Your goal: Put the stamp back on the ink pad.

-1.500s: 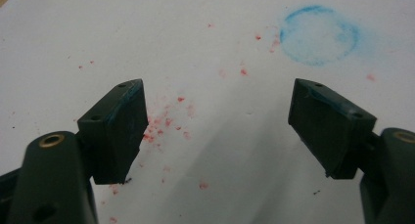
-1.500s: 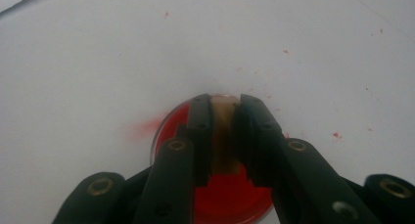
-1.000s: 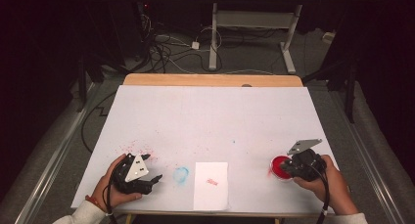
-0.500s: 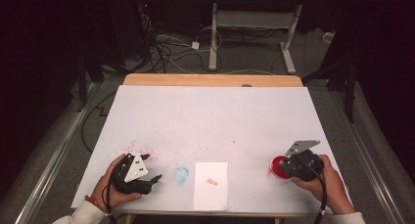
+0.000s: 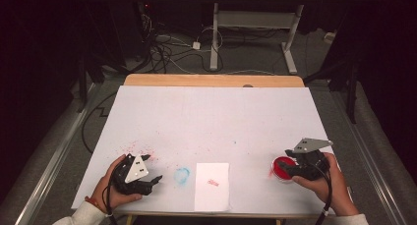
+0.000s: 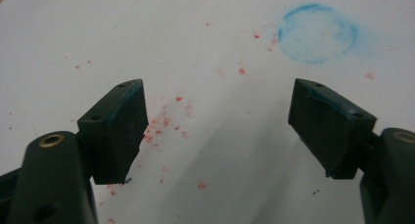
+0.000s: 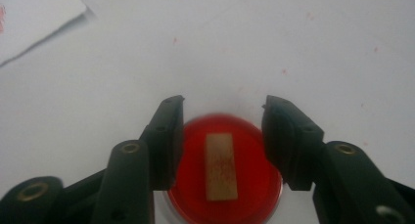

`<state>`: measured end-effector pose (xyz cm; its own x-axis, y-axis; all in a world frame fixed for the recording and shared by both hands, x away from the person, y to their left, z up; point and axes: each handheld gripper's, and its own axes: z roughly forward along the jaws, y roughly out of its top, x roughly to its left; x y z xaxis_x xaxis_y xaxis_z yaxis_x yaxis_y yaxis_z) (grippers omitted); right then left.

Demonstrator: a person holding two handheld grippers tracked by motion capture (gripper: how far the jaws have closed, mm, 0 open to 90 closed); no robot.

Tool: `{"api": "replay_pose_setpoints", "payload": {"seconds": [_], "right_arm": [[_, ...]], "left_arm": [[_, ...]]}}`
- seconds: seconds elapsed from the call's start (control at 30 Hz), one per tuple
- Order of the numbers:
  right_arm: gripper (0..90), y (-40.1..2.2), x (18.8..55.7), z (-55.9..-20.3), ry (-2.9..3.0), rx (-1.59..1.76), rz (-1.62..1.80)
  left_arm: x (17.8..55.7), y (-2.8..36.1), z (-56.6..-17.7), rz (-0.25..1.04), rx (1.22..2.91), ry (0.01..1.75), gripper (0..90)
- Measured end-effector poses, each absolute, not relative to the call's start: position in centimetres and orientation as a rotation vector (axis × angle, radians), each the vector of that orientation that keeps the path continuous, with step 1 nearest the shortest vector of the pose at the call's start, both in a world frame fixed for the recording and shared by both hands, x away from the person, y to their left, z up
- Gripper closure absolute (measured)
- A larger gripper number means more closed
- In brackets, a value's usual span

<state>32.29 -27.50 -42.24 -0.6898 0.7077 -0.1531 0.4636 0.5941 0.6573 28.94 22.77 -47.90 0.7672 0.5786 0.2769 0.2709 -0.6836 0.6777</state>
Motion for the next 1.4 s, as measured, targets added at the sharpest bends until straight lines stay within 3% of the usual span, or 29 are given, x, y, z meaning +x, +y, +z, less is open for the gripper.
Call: {"api": "replay_pose_setpoints", "payload": {"seconds": [0.3,0.4,1.4], "right_arm": [[29.9,-27.0,31.8,-41.3,2.246,0.933,0.951],[27.1,-26.9,31.5,-40.9,2.182,0.913,1.011],[19.4,-27.2,28.6,-40.9,1.974,0.810,1.066]], "left_arm": [[28.9,22.8,-47.9,0.637,2.328,0.635,21.8],[28.9,22.8,-47.9,0.637,2.327,0.636,21.8],[28.8,23.1,-47.6,0.645,2.301,0.650,21.8]]}}
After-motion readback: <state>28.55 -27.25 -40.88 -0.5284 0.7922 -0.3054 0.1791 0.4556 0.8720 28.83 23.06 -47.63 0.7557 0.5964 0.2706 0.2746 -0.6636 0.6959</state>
